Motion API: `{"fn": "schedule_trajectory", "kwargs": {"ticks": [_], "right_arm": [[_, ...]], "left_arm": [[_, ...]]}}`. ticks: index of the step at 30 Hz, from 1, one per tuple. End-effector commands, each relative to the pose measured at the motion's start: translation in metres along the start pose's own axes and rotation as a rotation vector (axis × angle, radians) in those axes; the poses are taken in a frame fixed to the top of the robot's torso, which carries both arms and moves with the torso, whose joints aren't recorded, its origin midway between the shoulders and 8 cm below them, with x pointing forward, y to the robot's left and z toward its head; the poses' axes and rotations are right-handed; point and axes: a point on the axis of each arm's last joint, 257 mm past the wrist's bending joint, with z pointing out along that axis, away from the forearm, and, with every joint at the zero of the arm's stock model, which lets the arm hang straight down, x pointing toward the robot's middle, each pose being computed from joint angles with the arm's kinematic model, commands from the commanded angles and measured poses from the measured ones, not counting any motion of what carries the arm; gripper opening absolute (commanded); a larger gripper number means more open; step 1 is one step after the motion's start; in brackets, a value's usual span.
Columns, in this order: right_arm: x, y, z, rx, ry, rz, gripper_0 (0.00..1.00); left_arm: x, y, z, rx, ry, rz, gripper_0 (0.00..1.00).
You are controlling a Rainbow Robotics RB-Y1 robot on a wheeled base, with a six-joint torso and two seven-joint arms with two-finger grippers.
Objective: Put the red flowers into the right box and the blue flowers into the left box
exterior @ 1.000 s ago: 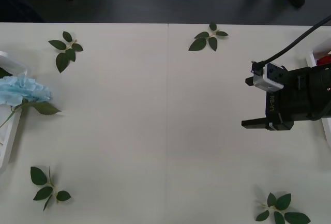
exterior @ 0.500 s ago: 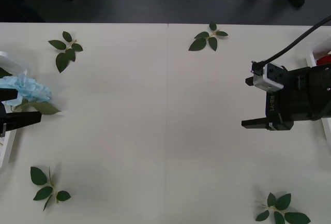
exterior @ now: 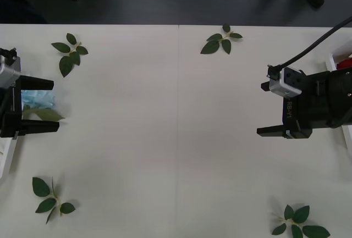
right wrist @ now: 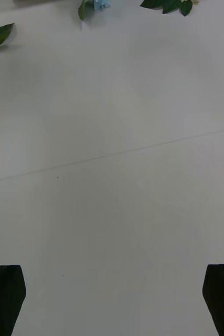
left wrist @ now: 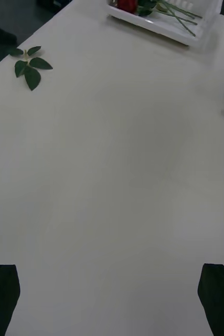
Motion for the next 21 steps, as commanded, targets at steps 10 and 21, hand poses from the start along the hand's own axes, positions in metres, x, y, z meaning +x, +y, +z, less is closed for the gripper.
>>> {"fn": "schedule_trajectory", "kwargs": {"ticks": [10, 21], "right_arm": [[0.002, 0.001, -0.004, 0.002, 0.014, -0.039, 1.0], [0.002, 0.001, -0.004, 0.002, 0.014, -0.039, 1.0]], "left_arm": [[0.01, 0.027, 0.007, 0.067, 0.018, 0.03, 1.0], [0.0, 0.025, 0.02, 0.089, 0.0, 0.042, 1.0]]}}
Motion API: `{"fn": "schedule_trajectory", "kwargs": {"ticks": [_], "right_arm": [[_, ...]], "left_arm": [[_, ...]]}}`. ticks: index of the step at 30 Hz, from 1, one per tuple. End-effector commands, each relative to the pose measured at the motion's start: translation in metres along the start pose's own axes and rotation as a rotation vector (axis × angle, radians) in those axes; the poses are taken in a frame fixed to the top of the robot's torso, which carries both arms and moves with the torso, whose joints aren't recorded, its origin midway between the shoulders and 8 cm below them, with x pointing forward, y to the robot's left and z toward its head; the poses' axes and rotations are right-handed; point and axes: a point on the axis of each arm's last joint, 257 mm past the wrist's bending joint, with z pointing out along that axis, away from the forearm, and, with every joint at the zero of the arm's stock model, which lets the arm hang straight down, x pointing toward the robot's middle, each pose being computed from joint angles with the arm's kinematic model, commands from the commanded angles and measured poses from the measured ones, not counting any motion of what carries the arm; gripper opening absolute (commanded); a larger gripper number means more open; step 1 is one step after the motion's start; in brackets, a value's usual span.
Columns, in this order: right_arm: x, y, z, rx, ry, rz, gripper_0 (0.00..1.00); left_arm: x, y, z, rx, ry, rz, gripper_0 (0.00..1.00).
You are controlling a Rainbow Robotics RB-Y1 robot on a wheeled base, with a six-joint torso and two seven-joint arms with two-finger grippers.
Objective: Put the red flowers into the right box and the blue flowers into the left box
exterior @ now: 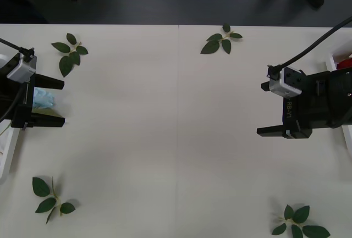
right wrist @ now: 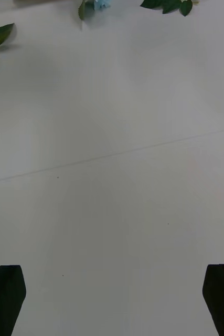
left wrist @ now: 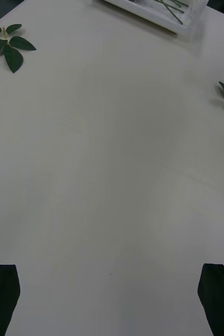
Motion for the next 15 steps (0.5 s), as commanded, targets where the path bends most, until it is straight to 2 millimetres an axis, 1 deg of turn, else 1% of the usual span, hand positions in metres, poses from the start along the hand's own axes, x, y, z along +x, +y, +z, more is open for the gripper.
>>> {"fn": "schedule_trajectory", "kwargs": {"ticks": [1, 15], "right_arm": [[0.0024, 0.0014, -0.0045, 0.002, 0.014, -0.039, 1.0], [0.0024, 0.0014, -0.0045, 0.002, 0.014, -0.039, 1.0]], "left_arm": [[-0.0211, 0.0053, -0.0015, -0.008, -0.031, 0.067, 1.0], [-0.0211, 0.0053, -0.0015, -0.008, -0.031, 0.067, 1.0]]}}
